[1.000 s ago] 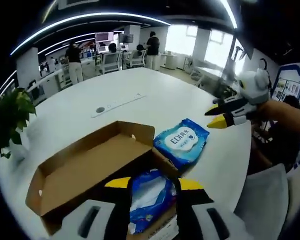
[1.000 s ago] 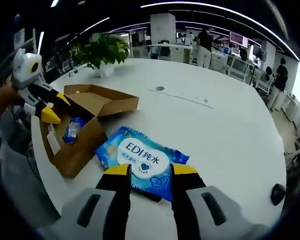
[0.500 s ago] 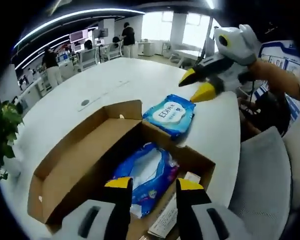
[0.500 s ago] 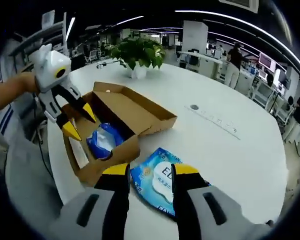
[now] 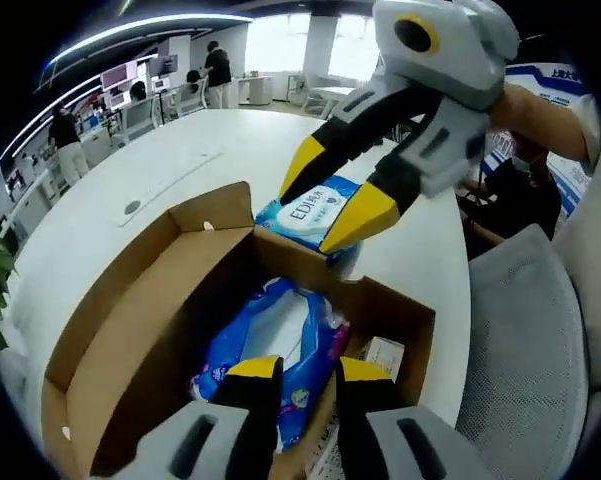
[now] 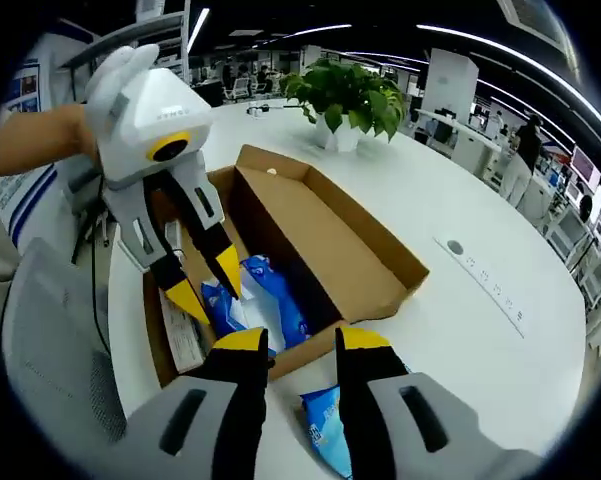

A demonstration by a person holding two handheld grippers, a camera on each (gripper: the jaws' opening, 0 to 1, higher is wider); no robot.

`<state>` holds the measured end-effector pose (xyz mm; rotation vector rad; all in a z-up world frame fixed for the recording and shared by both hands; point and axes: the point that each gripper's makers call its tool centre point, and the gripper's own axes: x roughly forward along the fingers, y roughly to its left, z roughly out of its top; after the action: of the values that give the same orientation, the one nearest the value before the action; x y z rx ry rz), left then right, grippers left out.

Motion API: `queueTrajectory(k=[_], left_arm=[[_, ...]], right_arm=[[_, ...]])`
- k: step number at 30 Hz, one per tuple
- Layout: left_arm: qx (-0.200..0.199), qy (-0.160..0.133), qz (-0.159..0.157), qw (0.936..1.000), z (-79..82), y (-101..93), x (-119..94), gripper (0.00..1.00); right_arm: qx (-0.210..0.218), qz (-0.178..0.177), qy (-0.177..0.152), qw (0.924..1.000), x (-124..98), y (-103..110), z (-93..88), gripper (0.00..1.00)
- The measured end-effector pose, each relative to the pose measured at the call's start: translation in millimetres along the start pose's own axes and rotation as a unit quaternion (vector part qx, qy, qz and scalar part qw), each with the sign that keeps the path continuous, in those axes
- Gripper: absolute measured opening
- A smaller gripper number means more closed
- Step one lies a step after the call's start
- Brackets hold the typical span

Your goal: Operate the shoe box by opening the lid, removing the specified soft item, and placing it in the target area until the item is outside and the box remains undamaged.

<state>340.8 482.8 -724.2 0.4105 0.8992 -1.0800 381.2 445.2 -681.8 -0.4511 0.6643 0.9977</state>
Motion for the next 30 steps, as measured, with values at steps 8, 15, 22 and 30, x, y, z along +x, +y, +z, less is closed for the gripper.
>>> queueTrajectory(k=[8,15,22,30], left_arm=[[0.013,0.021,0.010,0.9996,-14.5,10.5,4.4,0.13],[-0.022,0.018,0.016,0.9995,-18.9,13.5,0.5,0.01],[-0.031,0.007,0.022,0.9992,-20.5,14.4,-5.4,0.00],[-0.037,-0.009,0.032,0.9988,-18.3,13.4,-16.7,0.00]], right_arm=[[-0.021,0.028,0.024,0.9991,32.5,16.7,1.7,0.21],[-0.047,0.024,0.045,0.9976,60.2,19.7,-1.0,0.14],[-0.033,0.009,0.061,0.9975,68.7,12.6,-8.1,0.00],[-0.039,0.014,0.051,0.9978,60.2,18.4,-0.6,0.00]])
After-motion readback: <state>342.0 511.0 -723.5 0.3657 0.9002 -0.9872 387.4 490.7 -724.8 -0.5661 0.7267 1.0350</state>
